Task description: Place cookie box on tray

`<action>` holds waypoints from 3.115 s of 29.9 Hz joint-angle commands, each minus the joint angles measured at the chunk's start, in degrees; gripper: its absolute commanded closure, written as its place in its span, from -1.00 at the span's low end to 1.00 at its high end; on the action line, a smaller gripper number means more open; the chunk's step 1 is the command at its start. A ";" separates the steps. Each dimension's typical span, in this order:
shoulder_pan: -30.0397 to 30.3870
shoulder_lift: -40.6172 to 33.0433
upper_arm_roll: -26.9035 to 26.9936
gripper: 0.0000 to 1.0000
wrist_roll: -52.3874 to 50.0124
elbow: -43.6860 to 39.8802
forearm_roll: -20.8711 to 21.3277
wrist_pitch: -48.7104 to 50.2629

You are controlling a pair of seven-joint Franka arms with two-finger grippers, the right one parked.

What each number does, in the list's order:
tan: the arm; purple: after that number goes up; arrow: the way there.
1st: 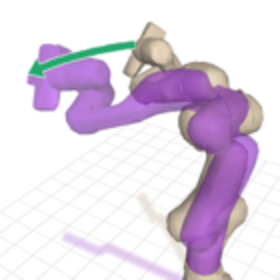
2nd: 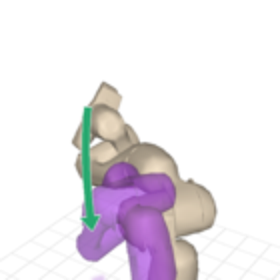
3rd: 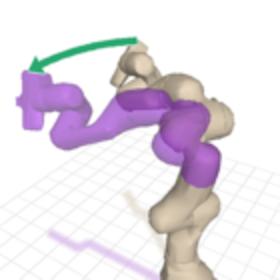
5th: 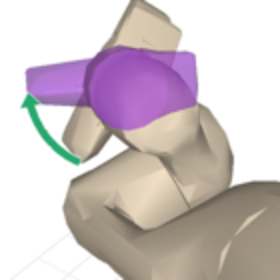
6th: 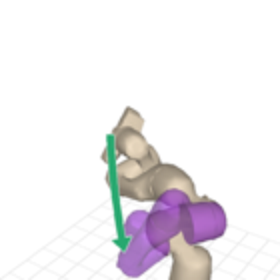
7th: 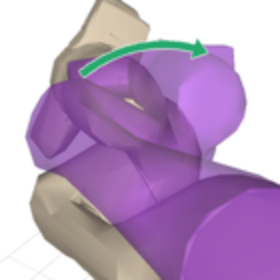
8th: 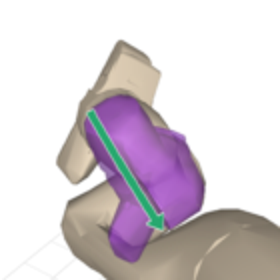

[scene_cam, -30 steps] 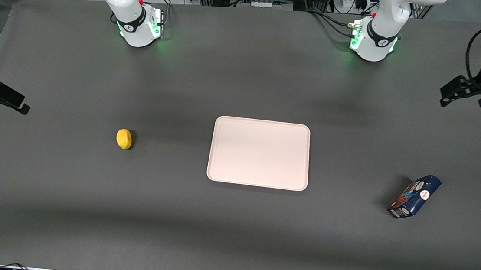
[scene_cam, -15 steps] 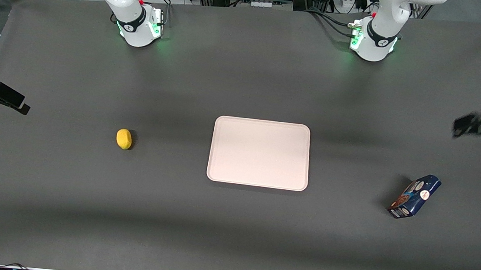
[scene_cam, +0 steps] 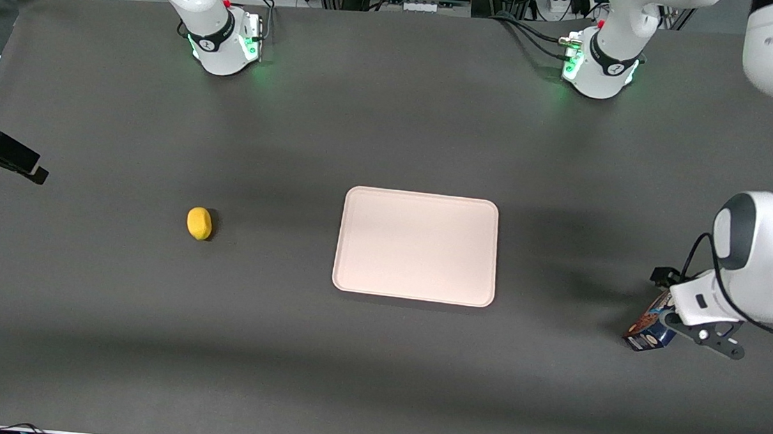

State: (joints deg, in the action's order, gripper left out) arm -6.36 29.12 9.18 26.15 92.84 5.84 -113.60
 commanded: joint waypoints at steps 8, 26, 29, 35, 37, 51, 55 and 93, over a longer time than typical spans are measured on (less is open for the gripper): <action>1.52 6.21 0.49 -1.00 6.89 -5.74 -2.50 -2.85; 2.05 9.46 0.49 0.75 6.55 -4.86 -6.01 -7.51; 2.05 9.46 0.57 1.00 6.46 -4.86 -7.16 -7.07; 2.32 9.29 0.84 1.00 5.40 -4.86 -7.60 -7.07; 2.32 9.29 1.10 1.00 5.40 -4.86 -7.69 -7.07; 2.23 4.72 3.73 1.00 5.23 -12.32 -9.97 6.62; 2.14 2.61 5.14 1.00 3.56 -17.33 -10.06 13.74; -2.43 -9.08 -27.02 1.00 -58.05 -2.59 -7.42 15.98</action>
State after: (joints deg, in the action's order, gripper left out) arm -9.07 21.24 -17.27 -31.36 79.16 -2.44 -87.54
